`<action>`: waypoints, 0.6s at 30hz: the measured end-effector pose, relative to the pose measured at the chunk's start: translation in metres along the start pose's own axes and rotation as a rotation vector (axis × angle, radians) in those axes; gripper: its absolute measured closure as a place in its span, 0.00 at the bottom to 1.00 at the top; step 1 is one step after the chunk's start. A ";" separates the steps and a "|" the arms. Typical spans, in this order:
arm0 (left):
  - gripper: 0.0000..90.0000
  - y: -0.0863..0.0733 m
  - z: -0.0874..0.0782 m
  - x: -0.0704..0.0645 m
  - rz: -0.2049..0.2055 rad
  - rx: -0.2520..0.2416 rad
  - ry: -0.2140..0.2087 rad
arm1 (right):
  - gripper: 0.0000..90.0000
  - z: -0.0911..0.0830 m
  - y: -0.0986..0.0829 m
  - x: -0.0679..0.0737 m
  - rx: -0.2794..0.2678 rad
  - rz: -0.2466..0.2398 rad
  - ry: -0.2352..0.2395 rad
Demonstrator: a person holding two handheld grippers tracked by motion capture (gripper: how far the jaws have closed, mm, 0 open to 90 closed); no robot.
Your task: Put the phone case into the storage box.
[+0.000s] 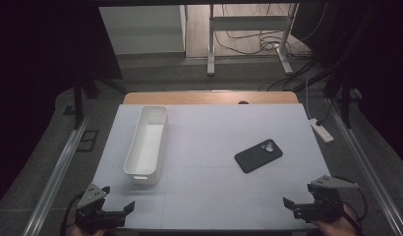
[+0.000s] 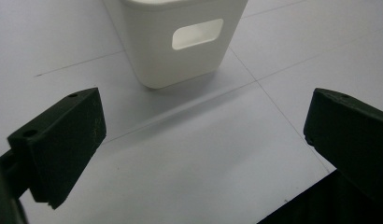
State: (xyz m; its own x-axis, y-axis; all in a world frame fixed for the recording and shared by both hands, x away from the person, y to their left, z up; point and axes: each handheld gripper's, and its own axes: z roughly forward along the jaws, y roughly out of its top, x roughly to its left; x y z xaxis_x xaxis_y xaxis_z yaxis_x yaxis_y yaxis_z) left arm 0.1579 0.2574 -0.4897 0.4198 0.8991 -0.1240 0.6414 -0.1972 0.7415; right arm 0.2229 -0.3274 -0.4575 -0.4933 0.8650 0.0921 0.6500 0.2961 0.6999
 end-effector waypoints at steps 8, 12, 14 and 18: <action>0.00 -0.001 -0.001 0.000 -0.001 -0.003 -0.002 | 0.00 0.001 0.001 0.000 0.007 0.009 0.001; 0.00 -0.001 0.000 -0.001 0.005 0.001 0.001 | 0.00 0.001 0.001 -0.001 0.012 0.013 -0.001; 0.00 -0.001 0.000 0.000 0.003 0.001 -0.001 | 0.00 0.002 0.001 -0.001 0.011 0.012 -0.001; 0.00 -0.001 0.000 0.000 0.002 0.002 -0.004 | 0.00 0.002 0.001 -0.001 0.012 0.011 -0.002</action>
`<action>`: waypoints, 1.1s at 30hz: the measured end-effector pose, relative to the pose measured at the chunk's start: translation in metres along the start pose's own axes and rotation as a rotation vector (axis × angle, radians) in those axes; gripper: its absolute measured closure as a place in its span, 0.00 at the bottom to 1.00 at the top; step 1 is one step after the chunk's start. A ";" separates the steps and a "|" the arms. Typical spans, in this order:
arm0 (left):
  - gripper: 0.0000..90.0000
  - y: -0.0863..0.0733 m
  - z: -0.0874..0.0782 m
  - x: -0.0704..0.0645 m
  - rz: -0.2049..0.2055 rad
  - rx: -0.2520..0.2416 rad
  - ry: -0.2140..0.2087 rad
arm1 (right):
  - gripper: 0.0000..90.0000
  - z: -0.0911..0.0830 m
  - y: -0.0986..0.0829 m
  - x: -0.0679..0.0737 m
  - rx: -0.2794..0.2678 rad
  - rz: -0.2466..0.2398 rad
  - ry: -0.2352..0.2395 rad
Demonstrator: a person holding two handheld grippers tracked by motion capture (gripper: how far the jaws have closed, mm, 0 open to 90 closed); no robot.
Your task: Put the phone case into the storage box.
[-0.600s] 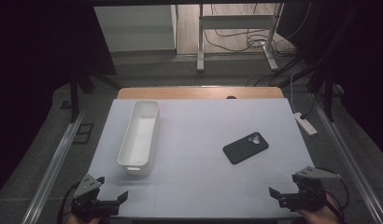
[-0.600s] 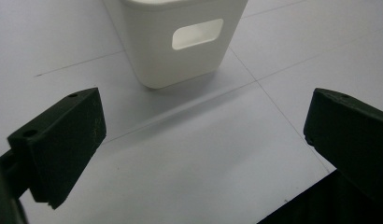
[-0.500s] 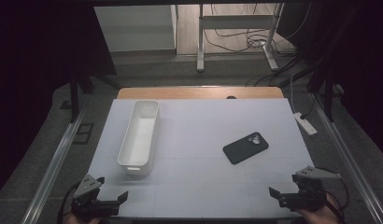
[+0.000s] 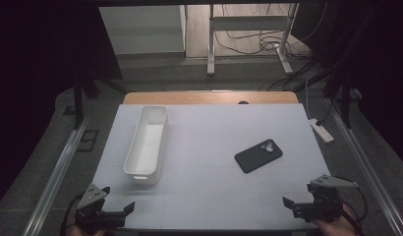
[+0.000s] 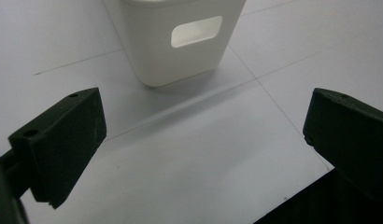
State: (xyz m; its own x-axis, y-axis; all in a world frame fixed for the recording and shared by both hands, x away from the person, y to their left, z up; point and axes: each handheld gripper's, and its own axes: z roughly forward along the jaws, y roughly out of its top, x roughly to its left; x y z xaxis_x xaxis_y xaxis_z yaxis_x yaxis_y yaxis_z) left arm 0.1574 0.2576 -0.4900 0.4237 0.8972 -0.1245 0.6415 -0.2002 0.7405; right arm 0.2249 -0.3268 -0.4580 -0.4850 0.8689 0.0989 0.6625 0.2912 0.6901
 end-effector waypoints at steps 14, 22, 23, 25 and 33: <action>0.00 0.000 0.001 0.000 0.001 0.004 -0.001 | 0.00 0.001 0.001 0.002 0.013 -0.017 0.000; 0.00 0.000 0.001 0.001 -0.007 0.007 -0.004 | 0.00 0.001 0.002 0.003 0.010 -0.044 -0.014; 0.00 0.000 0.001 0.001 -0.008 0.006 -0.003 | 0.00 0.002 0.002 0.003 0.011 -0.048 -0.017; 0.00 0.000 0.000 0.002 -0.013 0.004 -0.004 | 0.00 0.002 0.003 0.003 0.016 -0.051 -0.017; 0.00 -0.001 -0.001 0.003 -0.023 -0.005 -0.011 | 0.00 0.007 0.005 0.004 0.047 -0.083 -0.024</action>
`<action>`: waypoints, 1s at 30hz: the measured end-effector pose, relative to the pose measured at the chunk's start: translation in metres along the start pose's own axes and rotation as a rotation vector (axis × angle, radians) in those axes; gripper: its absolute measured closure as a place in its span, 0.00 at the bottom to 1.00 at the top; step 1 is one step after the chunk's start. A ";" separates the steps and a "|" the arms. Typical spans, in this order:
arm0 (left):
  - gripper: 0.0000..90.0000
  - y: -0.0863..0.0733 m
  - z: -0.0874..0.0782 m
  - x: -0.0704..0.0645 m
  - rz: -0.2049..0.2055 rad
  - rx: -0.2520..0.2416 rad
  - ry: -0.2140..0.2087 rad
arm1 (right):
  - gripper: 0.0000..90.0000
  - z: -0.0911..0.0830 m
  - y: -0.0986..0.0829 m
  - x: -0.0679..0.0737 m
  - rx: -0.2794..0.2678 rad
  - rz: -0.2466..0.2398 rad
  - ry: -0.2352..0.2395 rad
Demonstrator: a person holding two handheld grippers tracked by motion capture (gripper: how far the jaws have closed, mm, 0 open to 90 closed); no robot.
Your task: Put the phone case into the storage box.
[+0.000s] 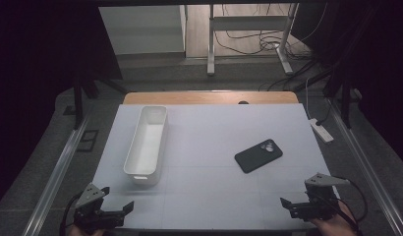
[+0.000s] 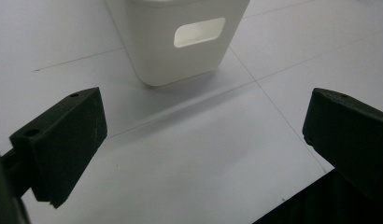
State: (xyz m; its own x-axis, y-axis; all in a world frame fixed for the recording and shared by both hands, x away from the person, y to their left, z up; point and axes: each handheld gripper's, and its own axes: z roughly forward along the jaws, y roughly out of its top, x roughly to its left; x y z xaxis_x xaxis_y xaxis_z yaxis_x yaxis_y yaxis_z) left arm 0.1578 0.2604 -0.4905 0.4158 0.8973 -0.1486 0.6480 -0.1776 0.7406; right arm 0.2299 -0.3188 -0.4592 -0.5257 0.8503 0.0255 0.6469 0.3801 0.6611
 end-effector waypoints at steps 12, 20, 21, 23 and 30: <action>0.01 0.000 0.000 -0.001 0.011 0.005 -0.001 | 0.00 0.006 0.006 -0.004 0.030 0.002 0.002; 0.00 -0.001 -0.001 -0.001 0.001 0.008 0.010 | 0.00 0.012 0.012 -0.007 0.055 -0.002 0.020; 0.00 -0.001 -0.001 -0.001 0.000 0.005 0.010 | 0.00 0.013 0.013 -0.007 0.052 0.001 0.021; 0.00 -0.001 -0.001 -0.001 0.000 0.005 0.009 | 0.00 0.014 0.014 -0.007 0.050 0.000 0.022; 0.00 -0.001 0.000 -0.003 0.013 0.014 0.014 | 0.00 0.017 0.018 -0.008 0.047 0.001 0.028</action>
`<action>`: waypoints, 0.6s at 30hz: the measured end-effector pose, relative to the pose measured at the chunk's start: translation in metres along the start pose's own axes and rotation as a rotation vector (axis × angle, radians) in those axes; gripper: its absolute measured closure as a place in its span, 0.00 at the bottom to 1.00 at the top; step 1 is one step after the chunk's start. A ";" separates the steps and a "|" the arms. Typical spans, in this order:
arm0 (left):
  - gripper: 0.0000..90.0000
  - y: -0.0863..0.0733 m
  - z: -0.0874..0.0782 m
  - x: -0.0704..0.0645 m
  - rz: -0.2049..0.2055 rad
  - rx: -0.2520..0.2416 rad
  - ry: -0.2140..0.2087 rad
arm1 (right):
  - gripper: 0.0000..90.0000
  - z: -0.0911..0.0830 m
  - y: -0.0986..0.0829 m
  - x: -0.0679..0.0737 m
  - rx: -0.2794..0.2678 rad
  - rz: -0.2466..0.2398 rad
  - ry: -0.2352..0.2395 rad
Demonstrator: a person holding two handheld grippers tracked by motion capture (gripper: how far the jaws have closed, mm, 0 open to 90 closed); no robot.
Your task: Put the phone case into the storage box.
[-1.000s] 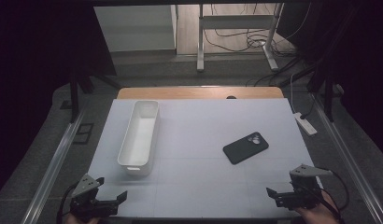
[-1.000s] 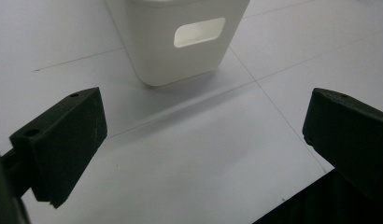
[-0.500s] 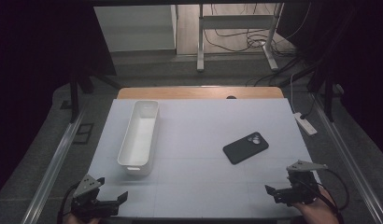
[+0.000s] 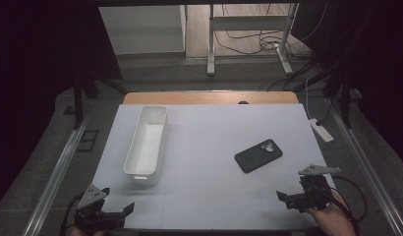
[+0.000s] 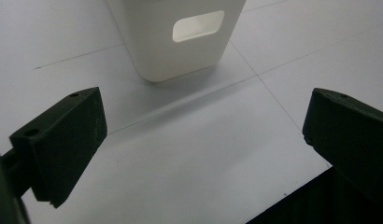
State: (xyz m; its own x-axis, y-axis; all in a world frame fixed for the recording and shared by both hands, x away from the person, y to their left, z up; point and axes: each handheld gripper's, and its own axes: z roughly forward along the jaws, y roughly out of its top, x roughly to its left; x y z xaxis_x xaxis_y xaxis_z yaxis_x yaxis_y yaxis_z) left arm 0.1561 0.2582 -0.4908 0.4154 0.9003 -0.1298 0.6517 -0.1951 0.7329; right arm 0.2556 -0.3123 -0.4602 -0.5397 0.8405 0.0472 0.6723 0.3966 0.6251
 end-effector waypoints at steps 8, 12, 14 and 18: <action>0.01 0.001 0.001 -0.001 0.007 0.010 0.002 | 0.00 0.005 0.008 0.000 0.021 -0.029 0.018; 0.01 0.001 0.001 -0.002 0.012 0.013 0.014 | 0.00 0.007 0.012 0.000 0.016 -0.040 0.021; 0.01 0.001 0.001 -0.002 0.013 0.017 0.015 | 0.00 0.007 0.015 0.001 0.015 -0.040 0.019; 0.01 0.001 0.001 -0.002 0.016 0.014 0.013 | 0.00 0.007 0.018 -0.001 0.011 -0.054 0.024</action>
State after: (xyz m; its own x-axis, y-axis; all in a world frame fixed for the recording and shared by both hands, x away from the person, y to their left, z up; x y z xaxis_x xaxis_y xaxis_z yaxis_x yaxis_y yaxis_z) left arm 0.1568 0.2557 -0.4903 0.4175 0.9021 -0.1095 0.6539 -0.2145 0.7255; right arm 0.2715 -0.3033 -0.4544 -0.5875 0.8086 0.0320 0.6473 0.4458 0.6183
